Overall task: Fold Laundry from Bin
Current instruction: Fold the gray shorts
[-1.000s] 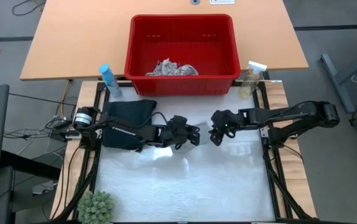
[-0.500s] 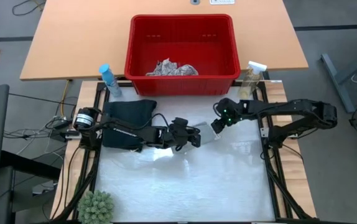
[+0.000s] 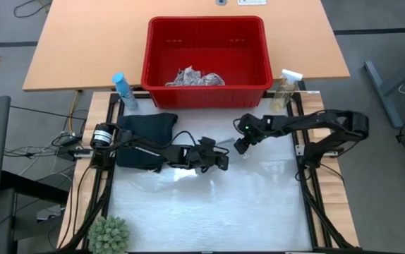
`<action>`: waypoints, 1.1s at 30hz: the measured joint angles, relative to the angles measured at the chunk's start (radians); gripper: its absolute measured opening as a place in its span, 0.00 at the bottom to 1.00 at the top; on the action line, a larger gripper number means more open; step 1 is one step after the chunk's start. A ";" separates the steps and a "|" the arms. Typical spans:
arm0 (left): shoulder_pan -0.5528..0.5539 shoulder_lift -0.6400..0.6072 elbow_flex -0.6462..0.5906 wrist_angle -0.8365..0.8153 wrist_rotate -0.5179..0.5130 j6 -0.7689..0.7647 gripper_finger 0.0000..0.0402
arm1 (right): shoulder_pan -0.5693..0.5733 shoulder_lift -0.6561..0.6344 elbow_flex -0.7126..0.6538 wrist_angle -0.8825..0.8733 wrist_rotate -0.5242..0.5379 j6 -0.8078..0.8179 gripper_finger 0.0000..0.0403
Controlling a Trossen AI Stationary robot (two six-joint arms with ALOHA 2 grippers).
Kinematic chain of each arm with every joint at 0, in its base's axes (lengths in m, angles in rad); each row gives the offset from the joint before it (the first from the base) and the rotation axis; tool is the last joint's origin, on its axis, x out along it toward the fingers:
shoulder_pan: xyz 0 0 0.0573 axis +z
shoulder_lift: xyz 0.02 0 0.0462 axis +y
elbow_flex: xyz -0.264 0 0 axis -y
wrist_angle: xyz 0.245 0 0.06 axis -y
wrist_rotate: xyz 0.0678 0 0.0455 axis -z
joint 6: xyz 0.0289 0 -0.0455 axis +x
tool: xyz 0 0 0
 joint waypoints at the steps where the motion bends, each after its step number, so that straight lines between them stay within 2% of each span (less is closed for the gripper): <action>1: 0.001 0.002 -0.001 -0.002 0.002 0.003 0.17 | 0.000 0.020 0.000 0.014 0.001 -0.009 0.65; 11: 0.019 0.000 -0.036 -0.080 0.004 0.040 0.17 | -0.038 0.167 0.006 0.057 -0.099 -0.040 0.65; 23: 0.066 0.001 -0.143 -0.044 0.113 0.054 0.17 | -0.038 0.157 0.043 0.061 -0.088 -0.062 0.65; 33: 0.067 0.001 -0.144 -0.030 0.095 0.064 0.17 | -0.017 0.228 0.050 0.096 -0.094 -0.073 0.64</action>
